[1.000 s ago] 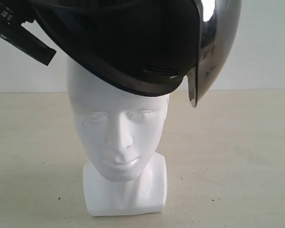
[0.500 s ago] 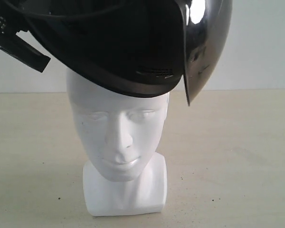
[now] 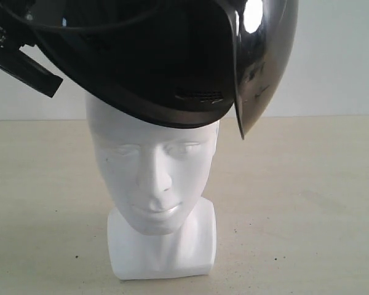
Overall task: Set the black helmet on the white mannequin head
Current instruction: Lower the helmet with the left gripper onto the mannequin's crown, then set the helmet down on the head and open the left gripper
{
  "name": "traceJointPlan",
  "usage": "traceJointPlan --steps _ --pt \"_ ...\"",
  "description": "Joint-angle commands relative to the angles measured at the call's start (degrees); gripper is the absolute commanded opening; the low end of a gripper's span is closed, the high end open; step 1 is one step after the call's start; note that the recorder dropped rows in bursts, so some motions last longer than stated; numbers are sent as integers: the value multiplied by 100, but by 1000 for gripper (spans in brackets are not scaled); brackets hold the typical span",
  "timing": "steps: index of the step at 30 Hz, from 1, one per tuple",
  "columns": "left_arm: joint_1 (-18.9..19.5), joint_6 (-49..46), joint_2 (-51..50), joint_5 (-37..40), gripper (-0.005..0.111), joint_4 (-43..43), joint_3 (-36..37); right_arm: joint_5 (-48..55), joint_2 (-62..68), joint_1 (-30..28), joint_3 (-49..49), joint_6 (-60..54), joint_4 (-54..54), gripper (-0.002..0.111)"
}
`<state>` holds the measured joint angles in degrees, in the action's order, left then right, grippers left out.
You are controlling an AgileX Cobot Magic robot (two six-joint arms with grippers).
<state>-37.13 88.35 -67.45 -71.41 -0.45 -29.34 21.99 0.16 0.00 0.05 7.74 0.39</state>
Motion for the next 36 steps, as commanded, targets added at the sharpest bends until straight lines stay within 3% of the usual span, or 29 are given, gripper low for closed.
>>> traceJointPlan --steps 1,26,36 --pt "84 -323 72 145 4 -419 280 -25 -16 1 -5 -12 -8 6" --pt "84 -605 72 145 4 -949 642 -25 -16 1 -5 -12 -8 6" --pt "84 -945 72 508 4 -1124 678 -25 -16 1 -5 -12 -8 6"
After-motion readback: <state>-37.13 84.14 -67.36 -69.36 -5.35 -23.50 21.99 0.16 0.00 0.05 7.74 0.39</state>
